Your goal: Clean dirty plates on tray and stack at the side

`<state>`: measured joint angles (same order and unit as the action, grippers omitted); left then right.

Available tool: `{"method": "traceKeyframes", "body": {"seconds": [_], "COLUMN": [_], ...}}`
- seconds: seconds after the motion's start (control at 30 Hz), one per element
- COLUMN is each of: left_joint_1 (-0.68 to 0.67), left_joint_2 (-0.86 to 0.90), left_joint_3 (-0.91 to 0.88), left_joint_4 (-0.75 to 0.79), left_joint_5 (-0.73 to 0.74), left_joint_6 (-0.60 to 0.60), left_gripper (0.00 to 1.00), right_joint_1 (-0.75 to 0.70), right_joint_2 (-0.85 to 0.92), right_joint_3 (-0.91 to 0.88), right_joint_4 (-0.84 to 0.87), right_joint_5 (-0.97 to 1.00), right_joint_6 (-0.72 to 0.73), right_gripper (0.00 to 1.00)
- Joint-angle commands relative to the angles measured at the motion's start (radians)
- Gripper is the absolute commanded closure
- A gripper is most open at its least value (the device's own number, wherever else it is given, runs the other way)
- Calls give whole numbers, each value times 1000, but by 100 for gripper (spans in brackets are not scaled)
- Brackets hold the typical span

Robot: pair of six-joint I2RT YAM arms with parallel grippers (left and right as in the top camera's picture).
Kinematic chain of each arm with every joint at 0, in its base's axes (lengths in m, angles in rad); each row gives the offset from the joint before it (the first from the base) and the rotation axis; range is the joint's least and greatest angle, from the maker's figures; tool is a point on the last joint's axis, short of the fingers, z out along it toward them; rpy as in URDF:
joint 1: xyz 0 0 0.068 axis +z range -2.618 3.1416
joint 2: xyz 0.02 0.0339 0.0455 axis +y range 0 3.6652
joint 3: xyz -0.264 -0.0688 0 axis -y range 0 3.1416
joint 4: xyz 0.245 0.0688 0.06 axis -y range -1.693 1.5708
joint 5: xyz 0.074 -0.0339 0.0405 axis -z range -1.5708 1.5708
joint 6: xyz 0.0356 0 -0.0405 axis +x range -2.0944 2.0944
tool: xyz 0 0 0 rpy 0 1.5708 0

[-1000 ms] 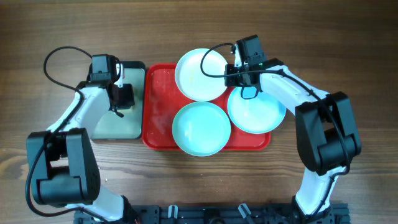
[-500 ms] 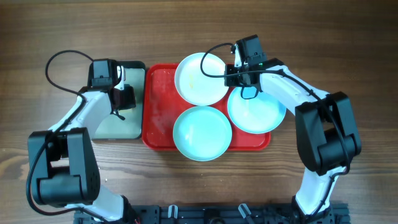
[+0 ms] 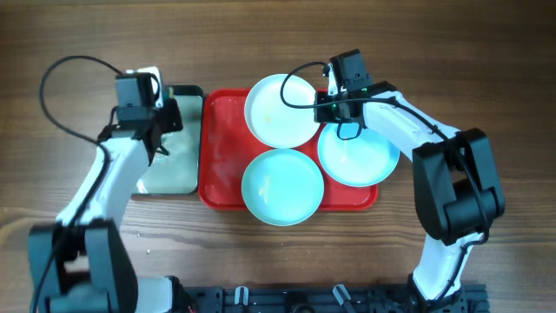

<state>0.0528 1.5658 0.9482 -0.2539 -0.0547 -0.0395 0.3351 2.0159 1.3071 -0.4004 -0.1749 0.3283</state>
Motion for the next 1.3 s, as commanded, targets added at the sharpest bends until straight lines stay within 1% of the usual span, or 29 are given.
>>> {"method": "traceKeyframes", "body": {"seconds": [0.0,0.1,0.2,0.27,0.4,0.5,0.53,0.6,0.63,0.87,1.0,1.13,1.23,1.27], "left_joint_1": [2,3,2,3,0,0,0,0,0,-3,-3,-3,-3,-3], "left_joint_2": [-61,-63,-74,-84,-98,-113,-125,-127,-127,-126,-126,-126,-126,-126], "left_joint_3": [2,2,2,2,2,2,2,2,2,2,2,2,2,2], "left_joint_4": [23,34,50,59,-35,-61,-82,-93,-100,-122,-121,-113,-106,-104], "left_joint_5": [47,65,65,65,80,106,106,111,111,110,109,105,86,76], "left_joint_6": [-81,-79,-73,-69,-70,-70,-101,-244,-265,-268,-252,-108,-58,-13], "left_gripper": [96,96,96,96,96,96,96,96,96,96,96,96,96,96], "right_joint_1": [2,2,4,5,26,33,32,32,32,32,32,32,40,45], "right_joint_2": [-8,-8,-8,-8,-8,-8,-8,-8,-8,-8,-8,-8,-8,-8], "right_joint_3": [20,20,20,20,20,20,20,20,20,20,20,20,20,20], "right_joint_4": [-2,-6,-26,-27,-19,-16,-16,-4,-4,-4,-4,0,8,11], "right_joint_5": [-53,-88,-96,-92,-92,-92,-87,-69,-65,-66,-66,-71,-75,-74], "right_joint_6": [-18,-10,65,65,60,37,37,39,39,39,39,42,63,56], "right_gripper": [95,96,96,96,96,96,96,96,96,96,96,96,96,96]}}
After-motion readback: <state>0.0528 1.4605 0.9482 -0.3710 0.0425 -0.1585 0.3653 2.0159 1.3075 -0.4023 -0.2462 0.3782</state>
